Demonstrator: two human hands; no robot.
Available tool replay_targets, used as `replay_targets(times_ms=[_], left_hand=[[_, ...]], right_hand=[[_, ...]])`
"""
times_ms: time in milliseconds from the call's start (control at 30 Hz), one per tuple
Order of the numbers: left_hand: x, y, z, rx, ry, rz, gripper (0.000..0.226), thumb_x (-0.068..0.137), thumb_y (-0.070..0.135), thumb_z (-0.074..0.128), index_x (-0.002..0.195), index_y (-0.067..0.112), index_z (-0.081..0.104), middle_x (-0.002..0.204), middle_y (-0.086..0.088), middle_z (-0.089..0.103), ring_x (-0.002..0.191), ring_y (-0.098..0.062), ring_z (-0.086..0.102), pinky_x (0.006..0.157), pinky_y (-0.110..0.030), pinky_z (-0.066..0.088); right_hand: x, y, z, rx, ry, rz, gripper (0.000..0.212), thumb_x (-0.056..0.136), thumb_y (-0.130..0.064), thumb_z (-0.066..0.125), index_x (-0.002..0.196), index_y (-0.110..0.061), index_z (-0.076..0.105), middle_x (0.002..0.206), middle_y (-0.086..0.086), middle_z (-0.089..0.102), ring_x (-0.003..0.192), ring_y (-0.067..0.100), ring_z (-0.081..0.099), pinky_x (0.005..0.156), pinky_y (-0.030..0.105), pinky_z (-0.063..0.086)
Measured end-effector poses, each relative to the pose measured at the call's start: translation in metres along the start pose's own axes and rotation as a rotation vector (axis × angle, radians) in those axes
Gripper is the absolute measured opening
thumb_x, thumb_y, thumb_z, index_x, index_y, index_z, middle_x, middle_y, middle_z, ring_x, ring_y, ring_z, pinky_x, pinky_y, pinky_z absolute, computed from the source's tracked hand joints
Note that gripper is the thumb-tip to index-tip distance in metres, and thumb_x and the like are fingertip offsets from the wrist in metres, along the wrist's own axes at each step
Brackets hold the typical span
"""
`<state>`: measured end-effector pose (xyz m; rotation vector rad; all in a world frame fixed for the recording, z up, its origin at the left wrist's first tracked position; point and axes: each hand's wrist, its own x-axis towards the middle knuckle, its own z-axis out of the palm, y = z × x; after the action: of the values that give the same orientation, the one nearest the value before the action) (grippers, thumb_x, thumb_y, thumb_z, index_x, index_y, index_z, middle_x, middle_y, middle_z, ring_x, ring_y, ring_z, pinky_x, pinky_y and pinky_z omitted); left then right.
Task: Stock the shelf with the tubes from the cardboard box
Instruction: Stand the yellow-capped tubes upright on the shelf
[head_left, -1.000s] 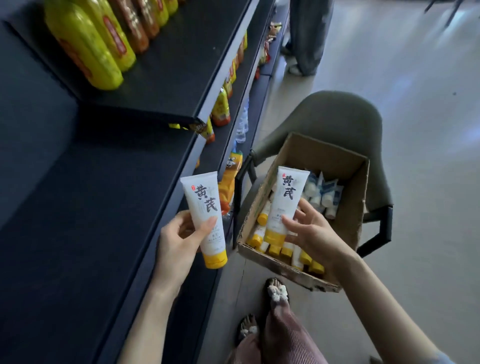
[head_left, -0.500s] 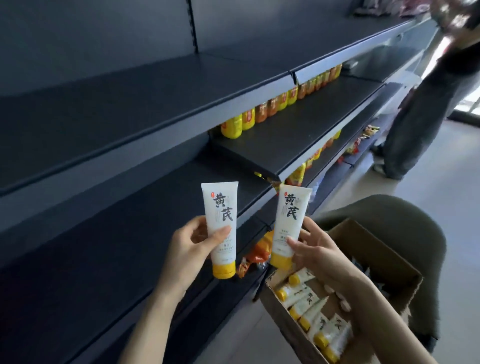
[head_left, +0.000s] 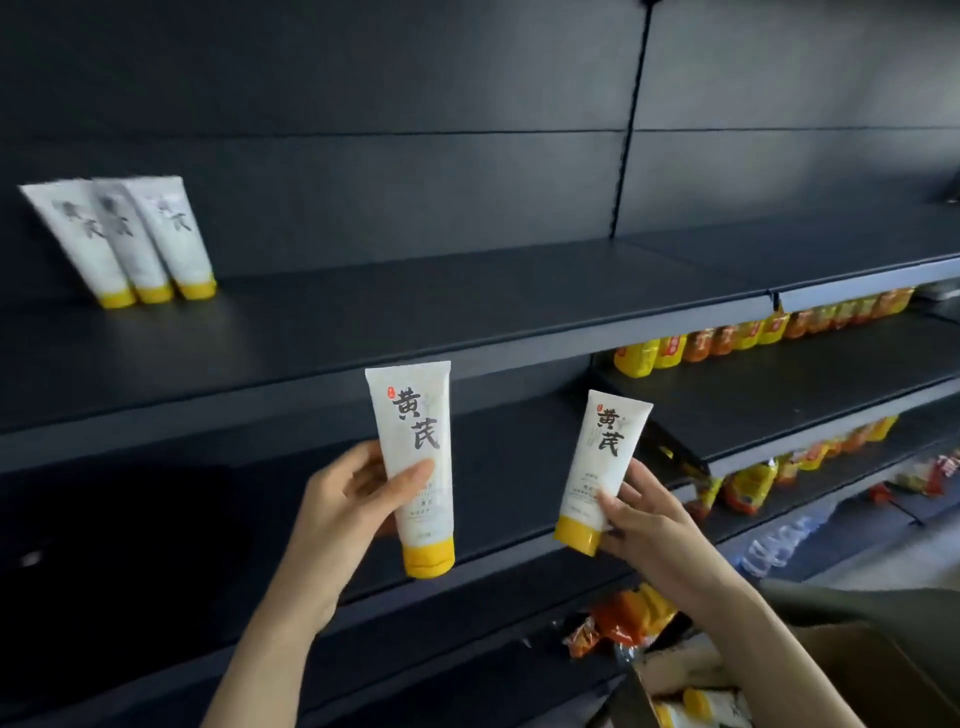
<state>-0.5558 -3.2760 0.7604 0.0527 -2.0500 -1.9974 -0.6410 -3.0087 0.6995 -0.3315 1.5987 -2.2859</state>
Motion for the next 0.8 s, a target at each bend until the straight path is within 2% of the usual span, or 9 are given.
replay_targets(times_ms=[133,367,600,800], left_hand=[[-0.004,0.029,-0.058,-0.035,0.123,0.062,0.037,0.06,0.038,0.074,0.095,0.024,0.072,0.096,0.004,0.074,0.086,-0.01,0.071,0.06,-0.019,0.055],[-0.015,0.063,-0.166,0.007,0.271,0.162,0.029,0.061,0.038,0.072,0.089,0.028,0.074,0.093,0.004,0.075,0.083,-0.01,0.071,0.057,-0.019,0.054],[-0.015,0.074,-0.252,0.048,0.348,0.205,0.037,0.059,0.042,0.074,0.093,0.028,0.073,0.096,0.001,0.074,0.086,-0.013,0.071,0.059,-0.019,0.054],[-0.004,0.077,-0.292,0.066,0.397,0.202,0.04,0.058,0.044,0.073,0.094,0.027,0.073,0.097,0.0,0.074,0.089,-0.016,0.071,0.06,-0.024,0.056]], right_hand=[[0.023,-0.004,0.055,0.036,-0.096,-0.044,0.049,0.083,-0.012,0.061,0.13,-0.021,0.052,0.121,0.011,0.064,0.107,0.031,0.064,0.076,0.039,0.056],[0.067,-0.008,0.168,0.061,-0.238,-0.107,0.044,0.083,-0.013,0.06,0.127,-0.02,0.056,0.12,0.011,0.064,0.104,0.028,0.065,0.075,0.036,0.056],[0.104,0.0,0.262,0.063,-0.338,-0.156,0.043,0.084,-0.015,0.059,0.127,-0.02,0.056,0.121,0.012,0.064,0.103,0.029,0.066,0.075,0.036,0.056],[0.143,-0.009,0.313,0.024,-0.391,-0.19,0.049,0.082,-0.013,0.062,0.13,-0.018,0.051,0.121,0.011,0.065,0.105,0.028,0.065,0.075,0.033,0.056]])
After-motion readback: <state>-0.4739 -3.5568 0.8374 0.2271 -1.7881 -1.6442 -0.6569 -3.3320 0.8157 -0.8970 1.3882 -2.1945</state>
